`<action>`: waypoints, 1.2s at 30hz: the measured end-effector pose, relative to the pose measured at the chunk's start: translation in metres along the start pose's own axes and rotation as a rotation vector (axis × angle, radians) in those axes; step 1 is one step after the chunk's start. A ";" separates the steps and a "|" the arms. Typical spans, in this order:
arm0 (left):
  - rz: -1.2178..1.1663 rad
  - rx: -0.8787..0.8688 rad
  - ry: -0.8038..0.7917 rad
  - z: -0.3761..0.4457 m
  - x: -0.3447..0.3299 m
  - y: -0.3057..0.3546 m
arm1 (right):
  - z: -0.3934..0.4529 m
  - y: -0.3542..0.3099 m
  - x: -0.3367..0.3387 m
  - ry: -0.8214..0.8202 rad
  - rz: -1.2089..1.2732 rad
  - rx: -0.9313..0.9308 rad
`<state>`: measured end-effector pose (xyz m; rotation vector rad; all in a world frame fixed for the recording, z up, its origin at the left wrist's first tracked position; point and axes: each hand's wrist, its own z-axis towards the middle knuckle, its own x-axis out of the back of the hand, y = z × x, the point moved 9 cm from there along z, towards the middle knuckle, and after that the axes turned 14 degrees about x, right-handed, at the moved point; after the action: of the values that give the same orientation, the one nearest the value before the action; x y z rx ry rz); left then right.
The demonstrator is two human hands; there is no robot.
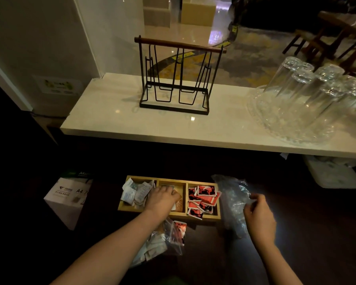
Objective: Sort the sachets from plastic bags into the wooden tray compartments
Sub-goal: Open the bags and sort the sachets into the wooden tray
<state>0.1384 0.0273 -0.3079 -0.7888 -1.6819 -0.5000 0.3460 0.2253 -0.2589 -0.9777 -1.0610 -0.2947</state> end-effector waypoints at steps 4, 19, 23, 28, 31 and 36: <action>-0.011 0.009 -0.030 0.004 -0.003 0.002 | -0.010 0.011 -0.028 -0.227 -0.172 0.059; -0.122 0.089 0.095 0.006 0.029 -0.004 | -0.004 0.017 -0.023 -0.230 -0.332 0.058; -0.294 0.112 0.459 -0.014 0.091 -0.037 | -0.005 -0.044 0.000 0.043 -0.188 0.342; -0.332 0.219 0.569 -0.042 0.082 -0.103 | -0.041 -0.115 -0.059 -0.328 0.122 0.501; -0.297 0.273 0.407 -0.045 0.041 -0.121 | -0.064 -0.140 -0.102 -0.556 0.160 0.491; -0.366 0.316 0.049 -0.041 -0.023 -0.118 | -0.084 -0.143 -0.144 -0.819 0.126 0.354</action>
<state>0.0831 -0.0869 -0.3108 -0.2366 -1.8100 -0.4814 0.2342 0.0447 -0.3142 -0.8425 -1.7078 0.4324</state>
